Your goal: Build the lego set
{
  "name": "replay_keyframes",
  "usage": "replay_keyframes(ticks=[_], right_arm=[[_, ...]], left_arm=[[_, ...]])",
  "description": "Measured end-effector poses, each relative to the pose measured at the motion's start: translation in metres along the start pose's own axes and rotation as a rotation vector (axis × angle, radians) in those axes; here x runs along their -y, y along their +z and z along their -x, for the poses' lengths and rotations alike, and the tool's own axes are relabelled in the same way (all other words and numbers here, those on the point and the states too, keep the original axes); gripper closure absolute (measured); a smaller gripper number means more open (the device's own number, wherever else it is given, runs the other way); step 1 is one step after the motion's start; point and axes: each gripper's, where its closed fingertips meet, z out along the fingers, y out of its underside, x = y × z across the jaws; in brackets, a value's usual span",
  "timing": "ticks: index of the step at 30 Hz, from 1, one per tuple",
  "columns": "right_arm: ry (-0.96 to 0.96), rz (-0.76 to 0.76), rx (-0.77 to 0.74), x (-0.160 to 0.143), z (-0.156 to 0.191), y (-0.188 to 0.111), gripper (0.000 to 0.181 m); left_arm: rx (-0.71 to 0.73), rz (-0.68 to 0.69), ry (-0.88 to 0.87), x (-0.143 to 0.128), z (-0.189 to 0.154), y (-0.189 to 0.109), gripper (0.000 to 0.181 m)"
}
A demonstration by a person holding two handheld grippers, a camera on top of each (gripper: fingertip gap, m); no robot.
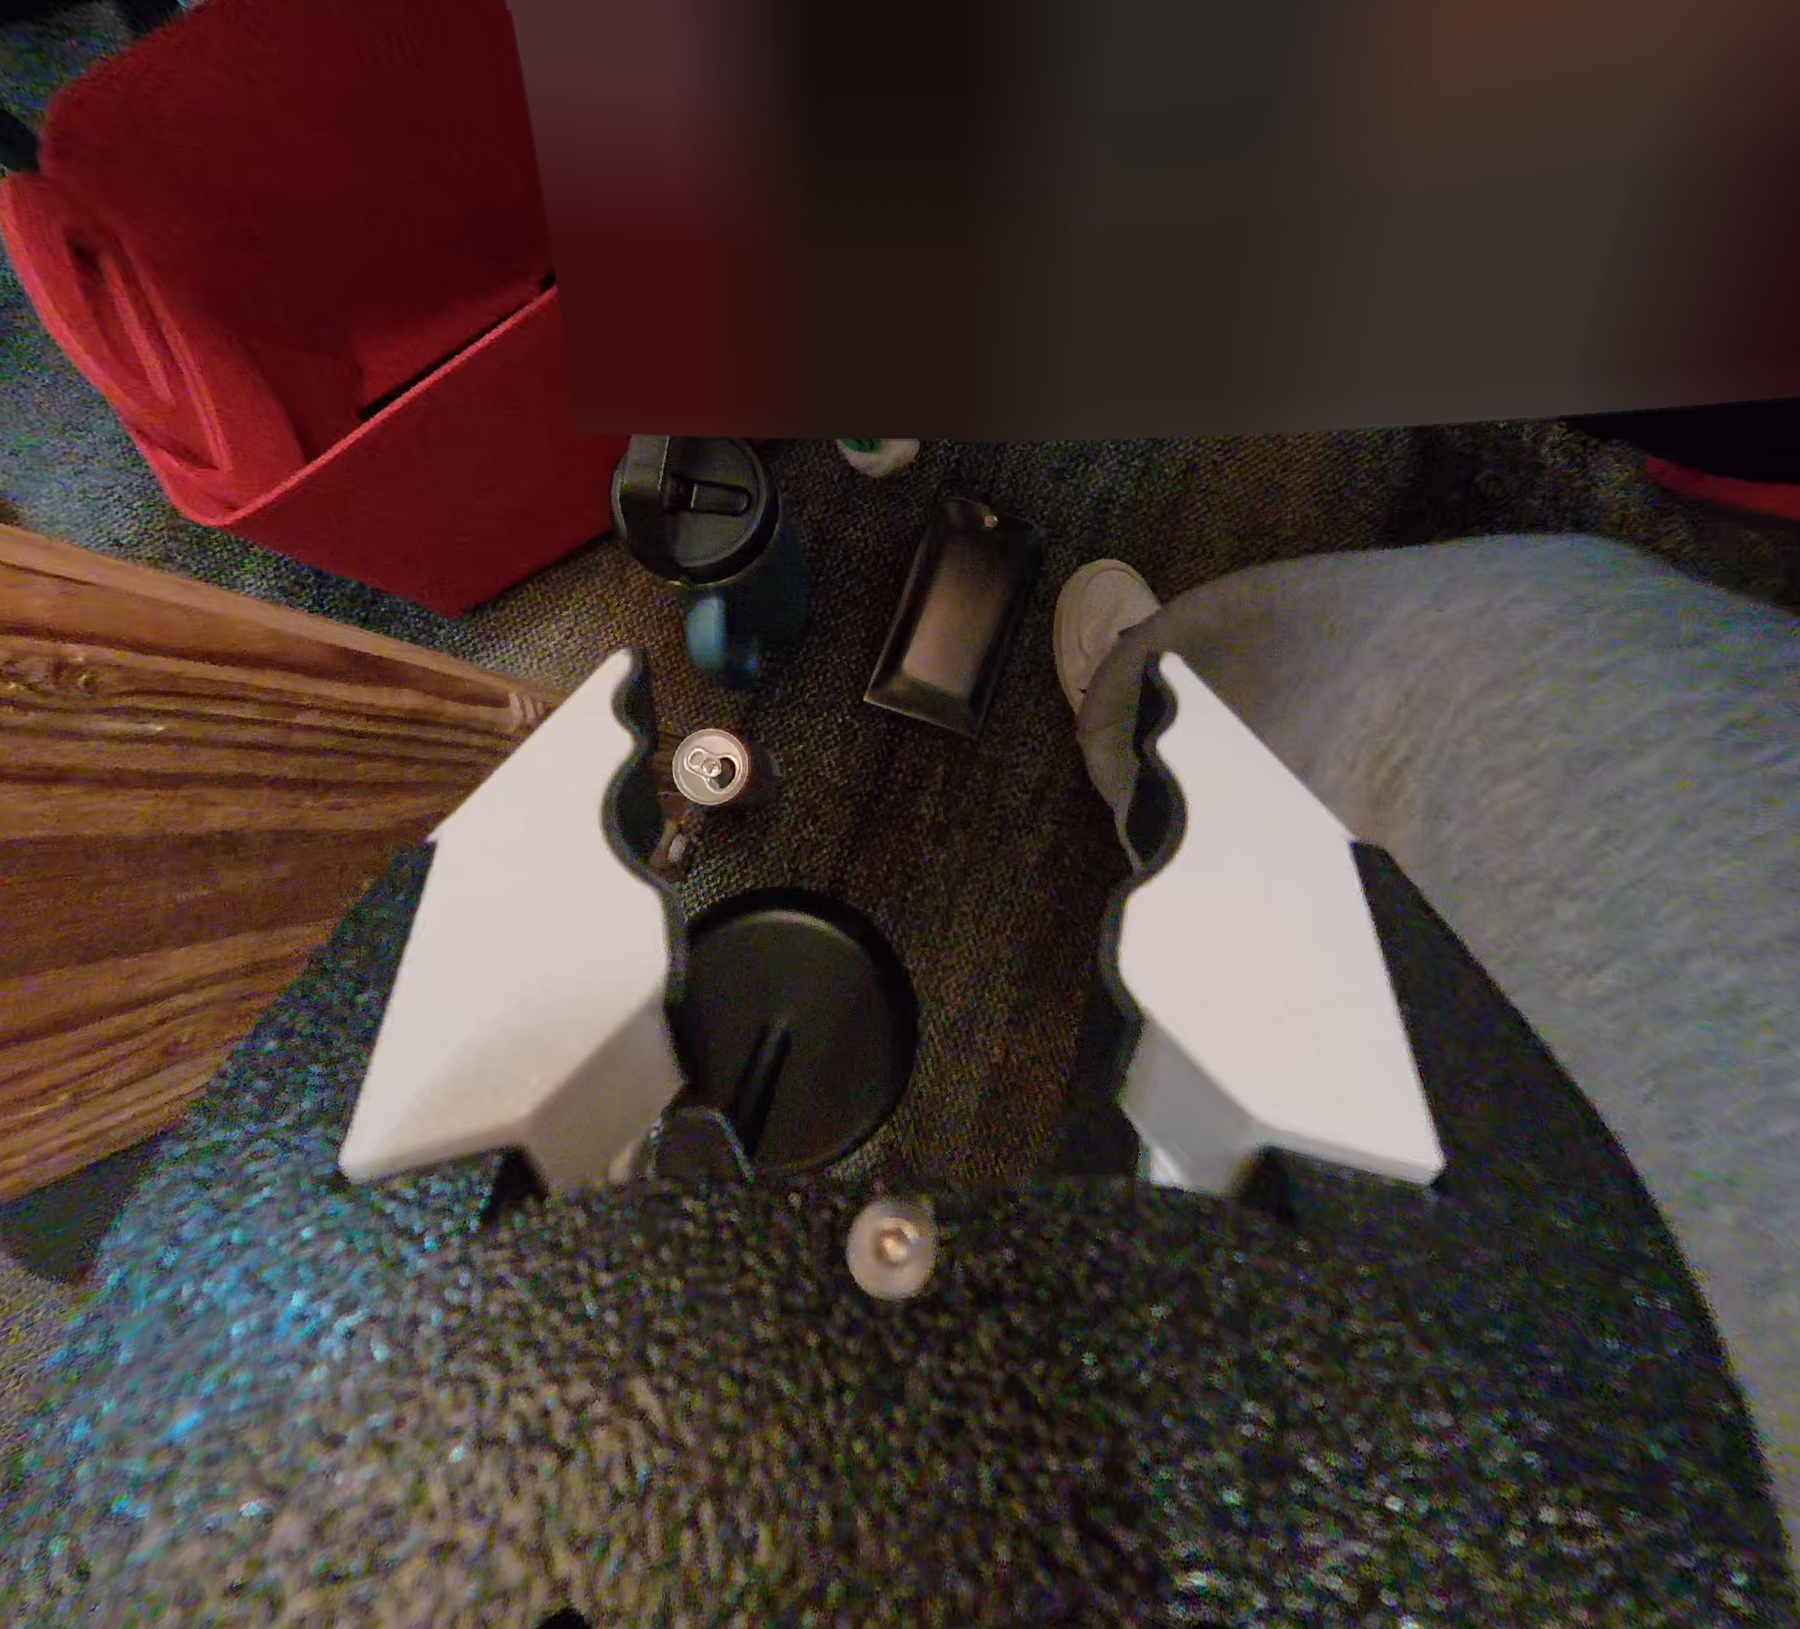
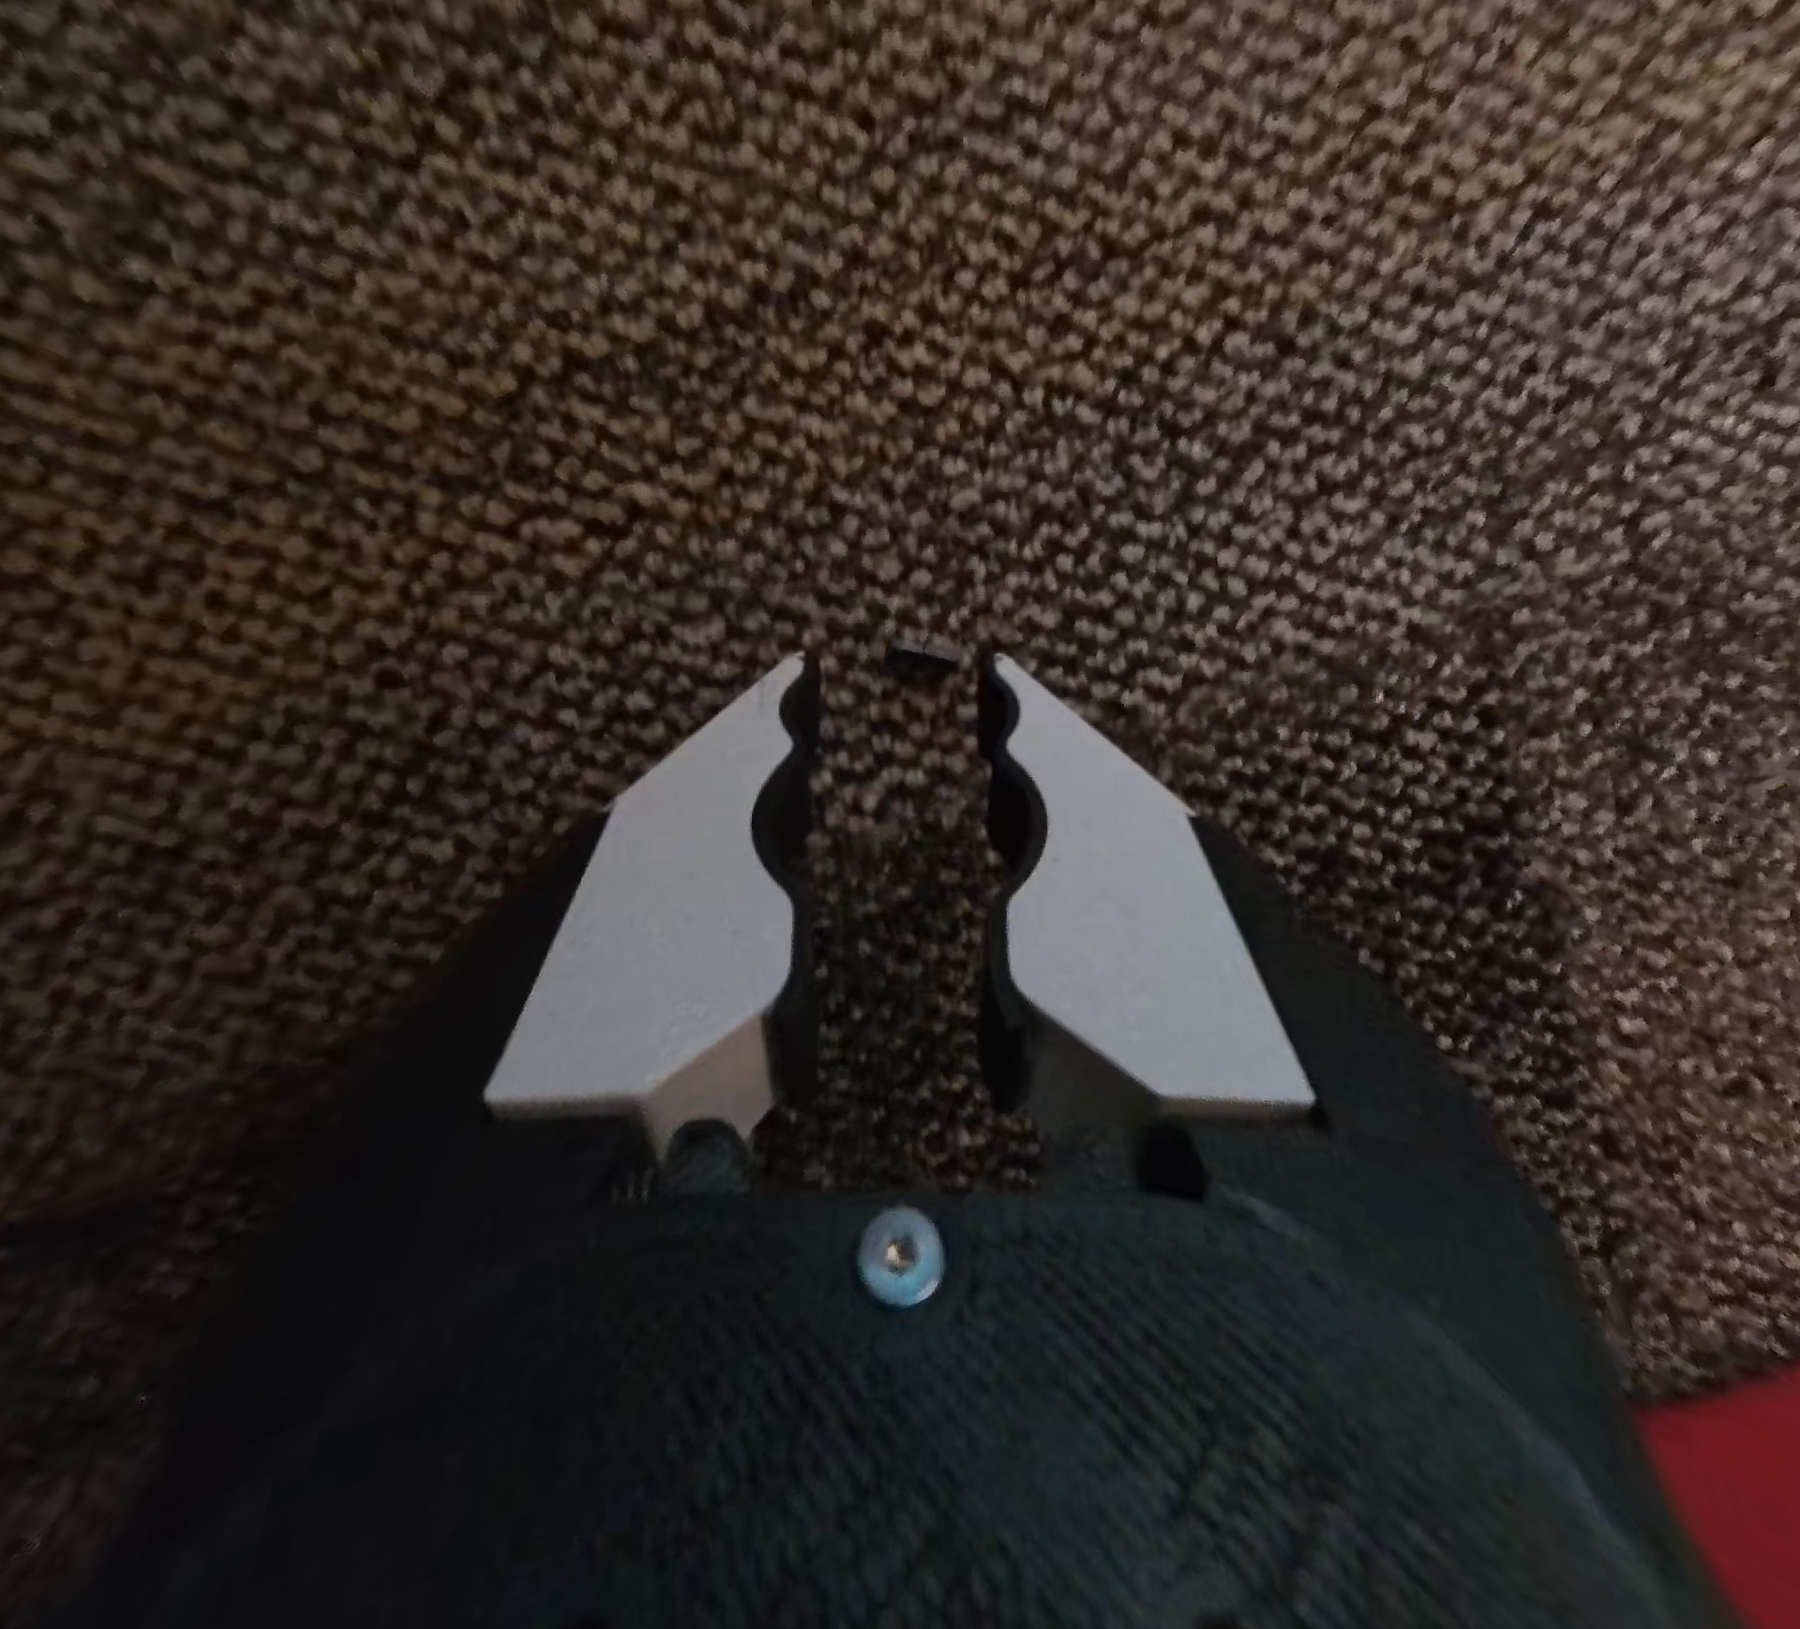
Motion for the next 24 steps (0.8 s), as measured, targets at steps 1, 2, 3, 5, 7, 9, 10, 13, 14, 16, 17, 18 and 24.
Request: replay_keyframes(ticks=[1,2,3,5,7,9,10,13,14,16,17,18,24], right_arm=[[0.016,-0.008,-0.012,0.003,-0.001,0.002,0.151],[0.026,0.020,-0.028,0.000,-0.002,0.006,0.153],[0.011,0.072,-0.046,-0.007,-0.004,0.009,0.157],[-0.060,0.067,-0.053,-0.006,-0.003,0.011,0.156],[-0.094,0.067,-0.072,-0.004,-0.007,0.011,0.148],[-0.063,0.068,-0.050,-0.005,-0.006,0.011,0.149],[-0.048,0.071,-0.050,-0.005,-0.008,0.011,0.148],[-0.066,0.067,-0.045,-0.002,-0.008,0.011,0.146],[-0.087,0.043,-0.050,0.002,-0.008,0.011,0.148],[-0.110,0.049,-0.002,0.002,0.000,0.014,0.152],[-0.116,0.051,0.013,0.003,0.003,0.014,0.158],[-0.123,0.053,0.018,0.003,0.004,0.015,0.158],[-0.075,0.076,0.061,0.003,0.007,0.016,0.167]], left_arm=[[0.000,0.005,0.001,-0.001,0.000,0.001,0.084],[-0.001,0.009,0.002,-0.002,0.000,0.001,0.085],[-0.004,0.010,0.001,-0.003,-0.001,0.001,0.085],[-0.012,0.009,-0.002,-0.003,-0.002,0.002,0.085],[-0.018,0.005,-0.002,-0.002,-0.004,0.002,0.085],[-0.023,0.011,-0.002,-0.003,-0.005,0.004,0.085],[-0.027,0.012,-0.003,-0.004,-0.005,0.004,0.085],[-0.031,0.016,-0.002,-0.004,-0.006,0.005,0.085],[-0.031,0.016,-0.002,-0.004,-0.006,0.005,0.085],[-0.033,0.019,-0.002,-0.005,-0.007,0.006,0.085],[-0.033,0.022,-0.001,-0.006,-0.007,0.006,0.085],[-0.033,0.022,0.000,-0.006,-0.007,0.006,0.085],[-0.037,0.026,-0.001,-0.006,-0.007,0.007,0.086]])
